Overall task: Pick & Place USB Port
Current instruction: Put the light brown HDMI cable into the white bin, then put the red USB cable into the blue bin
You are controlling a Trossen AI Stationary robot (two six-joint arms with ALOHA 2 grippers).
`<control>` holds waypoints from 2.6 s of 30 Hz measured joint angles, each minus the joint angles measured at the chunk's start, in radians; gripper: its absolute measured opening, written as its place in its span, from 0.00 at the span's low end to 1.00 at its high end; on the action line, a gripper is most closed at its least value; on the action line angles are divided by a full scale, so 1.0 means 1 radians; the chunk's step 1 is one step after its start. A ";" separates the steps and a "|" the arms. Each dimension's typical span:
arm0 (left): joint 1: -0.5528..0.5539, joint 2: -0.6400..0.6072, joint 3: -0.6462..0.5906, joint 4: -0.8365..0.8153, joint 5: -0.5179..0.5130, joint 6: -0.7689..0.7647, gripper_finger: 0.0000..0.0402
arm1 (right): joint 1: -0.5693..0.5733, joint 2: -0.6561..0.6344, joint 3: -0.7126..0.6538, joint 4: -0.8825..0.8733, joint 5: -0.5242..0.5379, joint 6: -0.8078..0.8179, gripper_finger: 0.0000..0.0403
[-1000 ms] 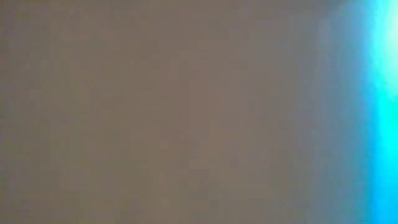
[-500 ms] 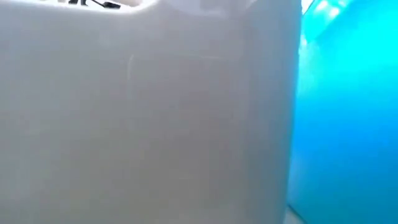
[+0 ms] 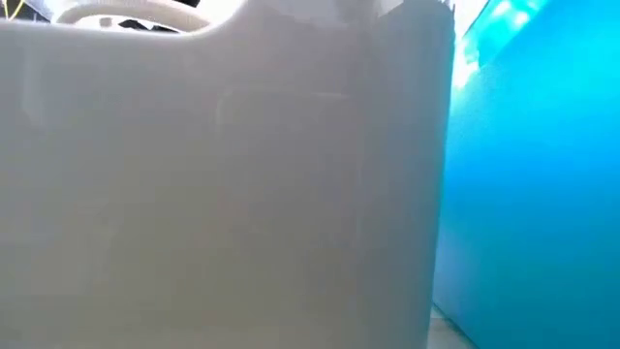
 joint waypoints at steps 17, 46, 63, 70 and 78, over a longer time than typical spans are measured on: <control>-0.001 -0.005 0.363 -0.520 0.062 0.053 0.41 | 0.052 0.040 0.000 -0.001 0.001 0.003 0.45; 0.161 0.004 0.180 -0.980 0.030 -0.760 0.41 | 0.056 0.105 0.000 0.000 -0.001 0.071 0.45; 0.241 0.012 0.036 -0.679 0.143 -0.760 0.41 | 0.056 0.105 0.000 -0.010 -0.002 0.034 0.45; 0.241 0.088 0.036 -0.629 0.218 -0.754 0.41 | 0.056 0.105 0.000 -0.014 -0.002 0.024 0.45; 0.242 0.167 0.042 -0.619 0.235 -0.752 0.41 | 0.056 0.105 0.000 -0.019 -0.002 0.018 0.45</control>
